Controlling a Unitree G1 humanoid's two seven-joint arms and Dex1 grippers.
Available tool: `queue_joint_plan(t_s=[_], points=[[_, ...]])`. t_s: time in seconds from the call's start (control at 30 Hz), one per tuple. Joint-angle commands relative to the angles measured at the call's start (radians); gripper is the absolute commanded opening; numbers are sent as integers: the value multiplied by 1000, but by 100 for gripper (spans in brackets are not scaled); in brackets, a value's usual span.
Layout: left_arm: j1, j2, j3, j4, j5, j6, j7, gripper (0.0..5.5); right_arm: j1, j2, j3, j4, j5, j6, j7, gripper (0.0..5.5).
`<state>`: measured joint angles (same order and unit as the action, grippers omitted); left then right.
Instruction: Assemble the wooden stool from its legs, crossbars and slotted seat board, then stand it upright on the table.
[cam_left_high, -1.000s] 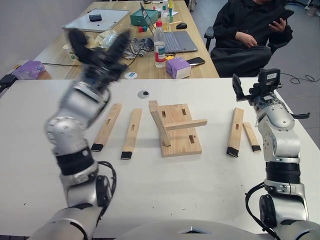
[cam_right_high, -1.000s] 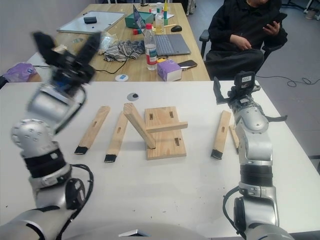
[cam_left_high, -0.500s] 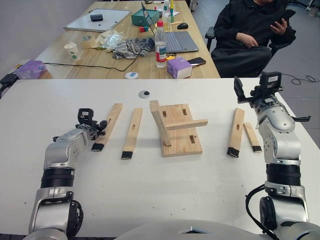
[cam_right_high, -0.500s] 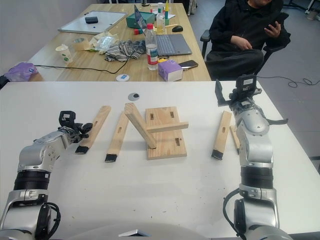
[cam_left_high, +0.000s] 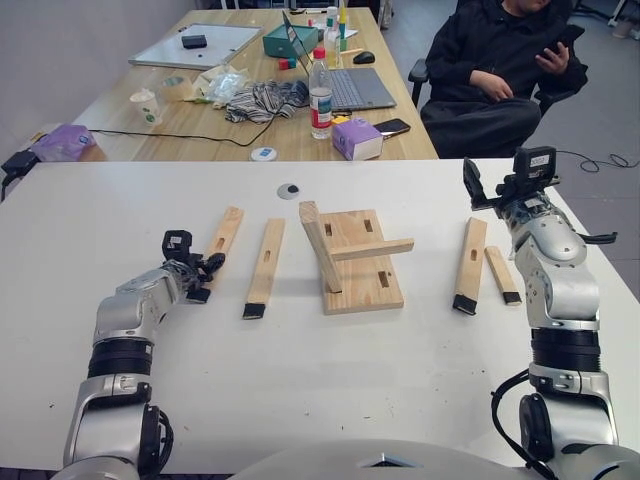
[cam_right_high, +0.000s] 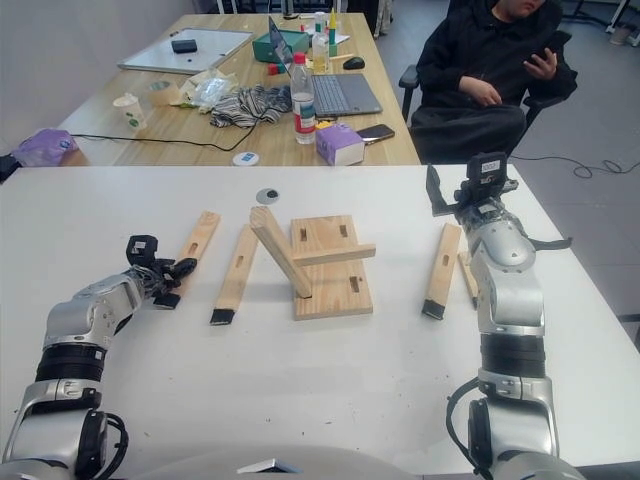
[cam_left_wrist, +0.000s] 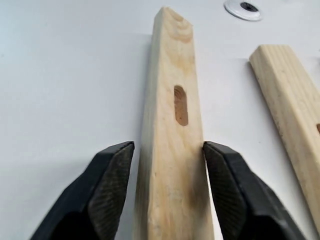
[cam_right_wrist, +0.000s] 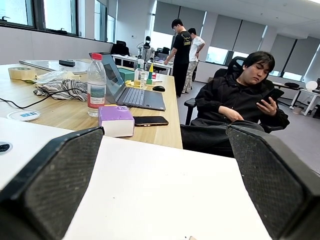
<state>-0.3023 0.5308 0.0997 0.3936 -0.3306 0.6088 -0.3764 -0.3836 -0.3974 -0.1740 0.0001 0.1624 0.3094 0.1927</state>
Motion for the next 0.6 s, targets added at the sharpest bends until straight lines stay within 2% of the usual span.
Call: queue_joint_plan(t_s=[0.03, 0.17, 0.27, 0.47, 0.6], points=[[71, 9, -62, -6, 75, 49, -4, 221, 3, 13, 3, -5, -2, 11, 2, 451], [44, 4, -32, -37, 64, 66, -9, 221, 4, 15, 3, -4, -1, 11, 0, 451], [42, 15, -41, -26, 91, 65, -12, 276, 4, 17, 4, -2, -1, 9, 0, 451], [33, 28, -60, -30, 127, 76, -36, 276, 5, 17, 4, -2, -1, 9, -1, 451], [33, 0, -12, 2, 98, 94, -37, 213, 0, 19, 4, -1, -2, 7, -4, 451]])
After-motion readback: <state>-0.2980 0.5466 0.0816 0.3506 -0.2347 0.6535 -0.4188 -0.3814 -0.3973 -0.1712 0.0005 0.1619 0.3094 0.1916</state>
